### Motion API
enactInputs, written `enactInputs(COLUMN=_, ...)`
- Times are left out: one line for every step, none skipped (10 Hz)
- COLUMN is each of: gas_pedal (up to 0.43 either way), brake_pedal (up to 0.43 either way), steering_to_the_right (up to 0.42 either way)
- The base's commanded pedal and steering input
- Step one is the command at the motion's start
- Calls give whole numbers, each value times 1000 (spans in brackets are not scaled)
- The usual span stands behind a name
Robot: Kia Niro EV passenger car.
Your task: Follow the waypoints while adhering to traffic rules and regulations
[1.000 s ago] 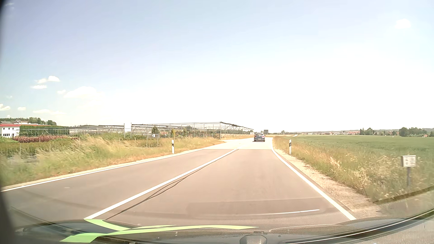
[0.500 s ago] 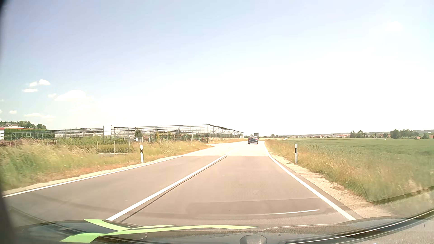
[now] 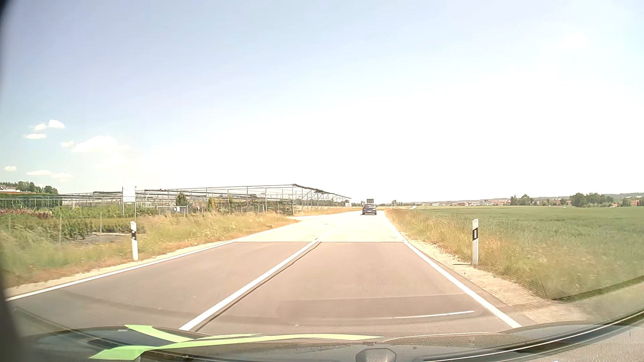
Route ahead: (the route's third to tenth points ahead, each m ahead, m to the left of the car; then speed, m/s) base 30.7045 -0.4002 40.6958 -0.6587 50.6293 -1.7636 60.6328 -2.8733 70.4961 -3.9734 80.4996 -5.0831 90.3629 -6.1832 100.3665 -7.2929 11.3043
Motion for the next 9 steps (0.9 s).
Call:
enactInputs(gas_pedal=350, brake_pedal=0, steering_to_the_right=19)
enactInputs(gas_pedal=350, brake_pedal=0, steering_to_the_right=18)
enactInputs(gas_pedal=350, brake_pedal=0, steering_to_the_right=17)
enactInputs(gas_pedal=350, brake_pedal=0, steering_to_the_right=16)
enactInputs(gas_pedal=350, brake_pedal=0, steering_to_the_right=15)
enactInputs(gas_pedal=350, brake_pedal=0, steering_to_the_right=14)
enactInputs(gas_pedal=350, brake_pedal=0, steering_to_the_right=14)
enactInputs(gas_pedal=350, brake_pedal=0, steering_to_the_right=11)
enactInputs(gas_pedal=339, brake_pedal=0, steering_to_the_right=8)
